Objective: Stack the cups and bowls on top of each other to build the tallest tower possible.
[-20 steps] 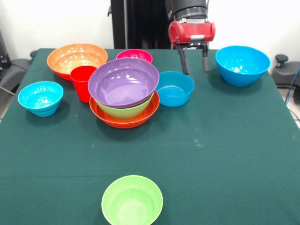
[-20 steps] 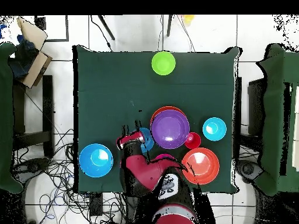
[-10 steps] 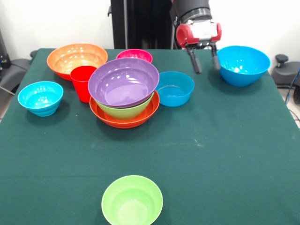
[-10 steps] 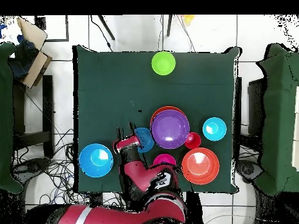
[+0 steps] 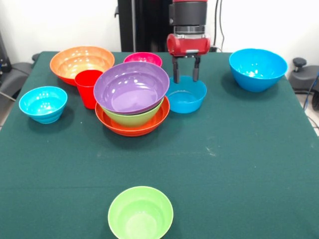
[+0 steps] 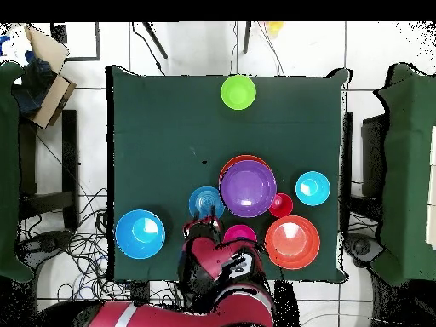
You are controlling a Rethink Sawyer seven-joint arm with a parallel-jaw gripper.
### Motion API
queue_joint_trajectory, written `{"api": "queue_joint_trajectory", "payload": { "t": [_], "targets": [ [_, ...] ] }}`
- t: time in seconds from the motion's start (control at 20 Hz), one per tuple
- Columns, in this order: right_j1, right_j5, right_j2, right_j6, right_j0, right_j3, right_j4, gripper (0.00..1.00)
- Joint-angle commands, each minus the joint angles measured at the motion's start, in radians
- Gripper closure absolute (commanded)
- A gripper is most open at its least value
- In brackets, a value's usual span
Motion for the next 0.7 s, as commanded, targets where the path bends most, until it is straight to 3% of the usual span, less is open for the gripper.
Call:
{"api": "queue_joint_trajectory", "payload": {
  "t": [0.05,0.7],
  "targets": [
    [-0.021,0.092,0.088,0.110,-0.012,-0.002,-0.022,0.00],
    [0.012,0.062,0.106,0.099,-0.003,-0.033,-0.040,0.00]
  ]
}}
